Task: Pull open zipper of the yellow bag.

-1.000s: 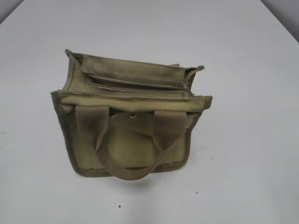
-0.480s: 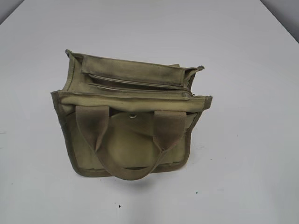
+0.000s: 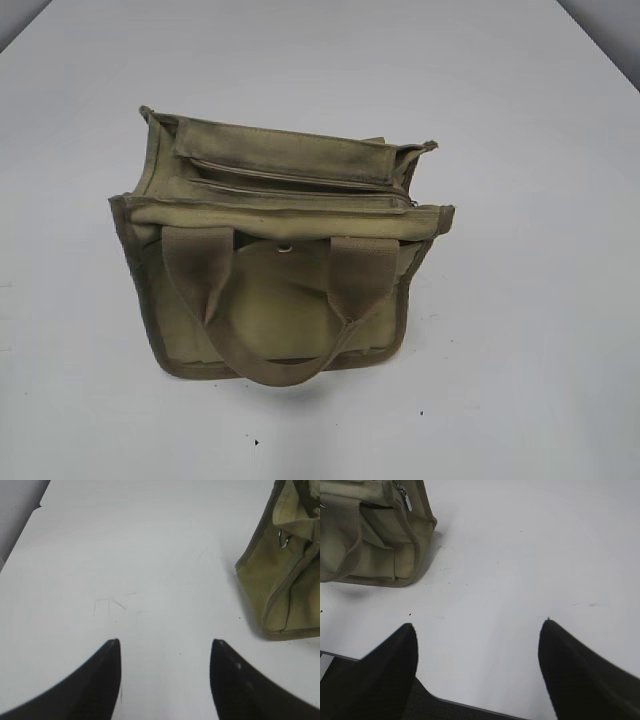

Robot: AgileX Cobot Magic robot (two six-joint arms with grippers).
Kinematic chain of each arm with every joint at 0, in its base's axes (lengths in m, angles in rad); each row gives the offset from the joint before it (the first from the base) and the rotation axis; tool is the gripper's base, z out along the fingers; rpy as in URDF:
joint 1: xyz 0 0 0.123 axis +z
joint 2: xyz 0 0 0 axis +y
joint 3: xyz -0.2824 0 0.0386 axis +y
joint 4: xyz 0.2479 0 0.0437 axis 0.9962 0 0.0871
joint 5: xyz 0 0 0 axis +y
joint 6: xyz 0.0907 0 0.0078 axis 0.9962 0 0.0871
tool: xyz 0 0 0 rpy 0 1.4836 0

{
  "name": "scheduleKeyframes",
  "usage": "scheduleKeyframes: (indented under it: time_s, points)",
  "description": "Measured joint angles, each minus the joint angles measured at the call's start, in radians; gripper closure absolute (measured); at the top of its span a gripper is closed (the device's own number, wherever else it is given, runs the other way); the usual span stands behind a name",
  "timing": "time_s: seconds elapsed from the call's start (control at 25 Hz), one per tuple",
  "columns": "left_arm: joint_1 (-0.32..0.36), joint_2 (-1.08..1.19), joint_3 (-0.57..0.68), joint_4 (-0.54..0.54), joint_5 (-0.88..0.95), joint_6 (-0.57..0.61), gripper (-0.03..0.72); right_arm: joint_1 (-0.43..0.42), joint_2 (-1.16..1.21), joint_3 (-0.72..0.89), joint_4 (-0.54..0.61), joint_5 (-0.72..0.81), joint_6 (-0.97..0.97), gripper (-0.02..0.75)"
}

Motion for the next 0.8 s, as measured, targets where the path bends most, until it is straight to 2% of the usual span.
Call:
scheduleKeyframes:
  time_s: [0.24,0.52,0.8]
  points:
    - [0.000,0.000,0.000,0.000,0.000,0.000,0.252,0.000,0.000,0.000,-0.015,0.000,0.011,0.155]
    - [0.000,0.000,0.000,0.000,0.000,0.000,0.252,0.000,0.000,0.000,-0.161,0.000,0.184,0.155]
    - [0.000,0.000,0.000,0.000,0.000,0.000,0.252,0.000,0.000,0.000,-0.175,0.000,0.170,0.155]
